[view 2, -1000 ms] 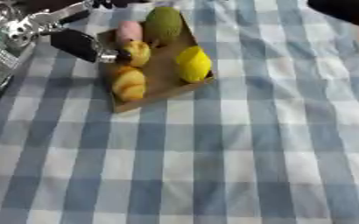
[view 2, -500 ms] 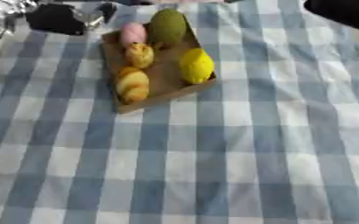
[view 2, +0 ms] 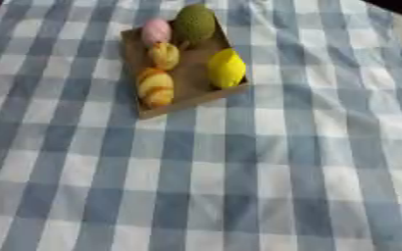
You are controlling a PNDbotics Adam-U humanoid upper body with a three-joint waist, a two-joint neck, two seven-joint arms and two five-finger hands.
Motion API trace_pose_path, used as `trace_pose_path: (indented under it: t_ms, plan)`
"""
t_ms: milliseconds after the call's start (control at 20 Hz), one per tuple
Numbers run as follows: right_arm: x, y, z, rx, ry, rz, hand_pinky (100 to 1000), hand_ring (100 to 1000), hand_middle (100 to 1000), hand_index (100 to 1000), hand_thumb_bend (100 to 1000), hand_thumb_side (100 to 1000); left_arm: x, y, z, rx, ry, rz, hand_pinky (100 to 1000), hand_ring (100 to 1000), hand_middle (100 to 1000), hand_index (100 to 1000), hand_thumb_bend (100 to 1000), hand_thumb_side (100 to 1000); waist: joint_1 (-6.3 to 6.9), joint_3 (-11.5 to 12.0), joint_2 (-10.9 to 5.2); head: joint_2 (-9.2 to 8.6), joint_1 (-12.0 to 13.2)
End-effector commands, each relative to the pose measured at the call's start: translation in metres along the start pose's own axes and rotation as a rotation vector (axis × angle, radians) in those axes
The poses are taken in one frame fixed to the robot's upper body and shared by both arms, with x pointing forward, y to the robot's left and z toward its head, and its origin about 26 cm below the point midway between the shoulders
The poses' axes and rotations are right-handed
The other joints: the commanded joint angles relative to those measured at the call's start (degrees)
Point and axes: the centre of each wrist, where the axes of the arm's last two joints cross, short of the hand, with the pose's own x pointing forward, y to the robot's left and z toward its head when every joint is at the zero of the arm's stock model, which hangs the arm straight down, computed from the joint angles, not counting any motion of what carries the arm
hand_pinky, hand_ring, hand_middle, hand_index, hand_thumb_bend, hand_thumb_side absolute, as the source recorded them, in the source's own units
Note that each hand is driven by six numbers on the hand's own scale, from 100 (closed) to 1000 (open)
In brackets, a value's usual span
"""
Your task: Pick up objects on the table and place them in the box.
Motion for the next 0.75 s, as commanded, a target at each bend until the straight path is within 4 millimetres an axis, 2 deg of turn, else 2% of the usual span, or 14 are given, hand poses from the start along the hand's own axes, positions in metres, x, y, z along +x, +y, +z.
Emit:
trace_pose_path:
  t_ms: [50, 400, 750]
  plan:
    - [0.000, -0.016, 0.001, -0.044, -0.004, 0.052, 693, 709, 781, 814, 100, 619, -0.006, 0.017, 0.008, 0.075, 0.029, 0.018, 791, 780, 724, 797, 284, 540, -0.22, 0.2, -1.89, 0.43, -0.3]
    - [-0.005, -0.015, 0.005, -0.034, 0.020, 0.063, 697, 712, 782, 814, 100, 612, -0.037, 0.006, 0.052, 0.168, 0.252, 0.254, 774, 771, 713, 822, 268, 590, -1.36, 0.3, -2.28, 0.67, -0.2]
    - [-0.012, -0.009, 0.013, 0.005, 0.034, 0.095, 701, 716, 782, 814, 100, 609, -0.051, -0.002, 0.081, 0.159, 0.338, 0.243, 768, 760, 692, 802, 245, 581, -1.47, 0.4, -1.75, 0.11, 0.3]
